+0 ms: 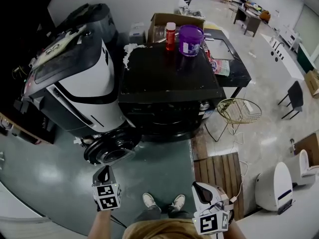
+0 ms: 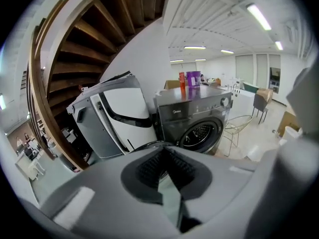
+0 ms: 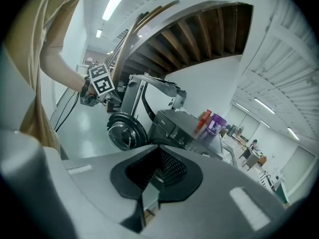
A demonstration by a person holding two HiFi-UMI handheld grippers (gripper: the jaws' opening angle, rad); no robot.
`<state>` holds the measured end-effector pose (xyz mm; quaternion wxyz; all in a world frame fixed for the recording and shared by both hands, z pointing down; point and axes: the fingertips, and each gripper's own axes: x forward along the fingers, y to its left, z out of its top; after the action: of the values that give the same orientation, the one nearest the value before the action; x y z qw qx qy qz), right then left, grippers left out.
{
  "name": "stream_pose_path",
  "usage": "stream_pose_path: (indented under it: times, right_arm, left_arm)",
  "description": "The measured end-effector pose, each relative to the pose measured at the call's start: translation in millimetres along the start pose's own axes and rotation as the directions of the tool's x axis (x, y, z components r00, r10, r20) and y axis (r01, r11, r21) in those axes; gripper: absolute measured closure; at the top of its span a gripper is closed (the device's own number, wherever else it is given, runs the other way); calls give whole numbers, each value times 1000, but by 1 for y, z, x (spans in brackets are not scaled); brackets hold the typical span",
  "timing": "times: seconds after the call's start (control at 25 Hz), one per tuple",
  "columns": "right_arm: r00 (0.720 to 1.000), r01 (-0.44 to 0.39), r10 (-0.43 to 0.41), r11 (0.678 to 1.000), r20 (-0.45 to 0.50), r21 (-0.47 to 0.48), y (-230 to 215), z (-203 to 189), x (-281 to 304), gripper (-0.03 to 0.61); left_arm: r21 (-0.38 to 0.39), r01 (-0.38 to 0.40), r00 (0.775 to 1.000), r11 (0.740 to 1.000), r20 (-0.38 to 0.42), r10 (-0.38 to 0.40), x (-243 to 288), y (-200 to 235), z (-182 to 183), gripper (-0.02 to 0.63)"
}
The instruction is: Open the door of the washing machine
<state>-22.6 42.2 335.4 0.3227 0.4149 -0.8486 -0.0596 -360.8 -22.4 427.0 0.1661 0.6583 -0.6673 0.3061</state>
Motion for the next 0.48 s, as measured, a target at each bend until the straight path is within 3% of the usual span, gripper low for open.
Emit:
stream_pose_path:
  times: [0.24, 0.48]
  right_arm:
    - [998, 41, -40, 999, 47, -11, -24, 8, -14, 574]
    - [994, 74, -72, 997, 77, -20, -47, 12, -22, 574]
  left_arm:
    - [-56, -3, 998, 998, 66, 7, -31, -4, 30, 554]
    - [-62, -17, 988, 998, 150, 26, -65, -4, 61, 554]
